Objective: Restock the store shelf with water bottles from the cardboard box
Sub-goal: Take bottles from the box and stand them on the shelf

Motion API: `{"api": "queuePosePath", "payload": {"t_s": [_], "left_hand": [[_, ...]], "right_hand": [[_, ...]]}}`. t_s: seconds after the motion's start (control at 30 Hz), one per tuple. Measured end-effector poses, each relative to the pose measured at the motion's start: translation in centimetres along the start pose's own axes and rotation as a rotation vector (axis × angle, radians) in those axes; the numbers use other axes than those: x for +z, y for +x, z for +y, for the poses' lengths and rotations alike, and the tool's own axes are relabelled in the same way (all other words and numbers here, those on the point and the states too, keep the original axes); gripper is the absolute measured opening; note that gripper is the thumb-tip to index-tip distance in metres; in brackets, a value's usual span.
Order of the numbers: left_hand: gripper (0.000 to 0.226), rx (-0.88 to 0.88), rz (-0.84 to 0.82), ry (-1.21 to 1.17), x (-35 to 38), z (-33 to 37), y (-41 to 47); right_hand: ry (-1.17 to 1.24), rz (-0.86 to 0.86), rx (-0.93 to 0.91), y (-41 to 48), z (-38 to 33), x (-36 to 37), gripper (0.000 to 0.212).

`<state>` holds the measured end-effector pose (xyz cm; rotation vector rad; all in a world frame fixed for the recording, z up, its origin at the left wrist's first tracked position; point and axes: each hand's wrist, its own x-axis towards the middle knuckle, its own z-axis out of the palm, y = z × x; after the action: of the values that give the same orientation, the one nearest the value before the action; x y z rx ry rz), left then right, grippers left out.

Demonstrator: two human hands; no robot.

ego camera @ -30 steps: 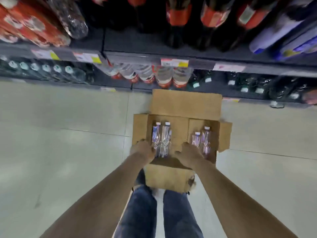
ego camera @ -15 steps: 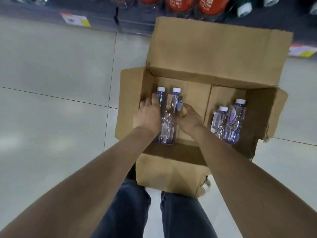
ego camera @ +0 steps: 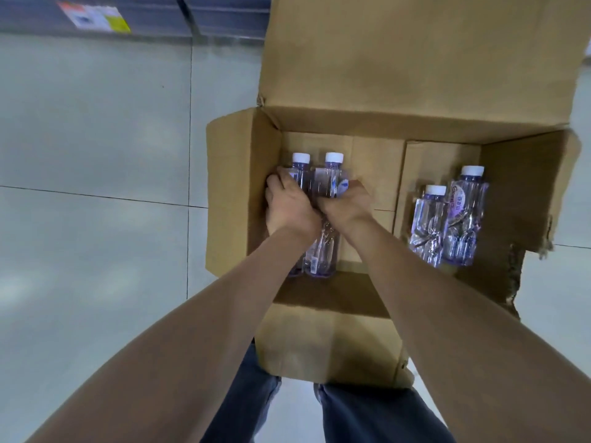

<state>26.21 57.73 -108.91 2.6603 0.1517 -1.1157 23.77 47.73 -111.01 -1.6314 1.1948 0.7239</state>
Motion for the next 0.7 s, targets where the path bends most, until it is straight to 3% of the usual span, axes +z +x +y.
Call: {"api": "queuePosePath", "payload": {"t_s": [0.13, 0.23, 0.33, 0.5, 0.7], "left_hand": [[0.085, 0.010, -0.006, 0.003, 1.2, -0.6, 0.2], [0.077, -0.032, -0.044, -0.032, 1.6, -0.4, 0.7], [0.083, -0.039, -0.015, -0.100, 1.6, -0.2, 1.2], [0.064, -0.033, -0.046, -0.284, 0.2, -0.7, 0.9], [0.076, 0.098, -0.052, -0.381, -6.0, -0.1, -3.5]], "right_hand": [[0.058, 0.065, 0.071, 0.1, 1.0, -1.7, 0.058], [0.123, 0.015, 0.091, 0.3, 1.6, -3.3, 0.063], [0.230, 0.001, 0.076, 0.3, 1.7, -3.3, 0.068], [0.298, -0.022, 0.023, -1.6, 2.1, -3.4, 0.068], [0.175, -0.012, -0.141, -7.5, -0.5, -6.6, 0.083]]}}
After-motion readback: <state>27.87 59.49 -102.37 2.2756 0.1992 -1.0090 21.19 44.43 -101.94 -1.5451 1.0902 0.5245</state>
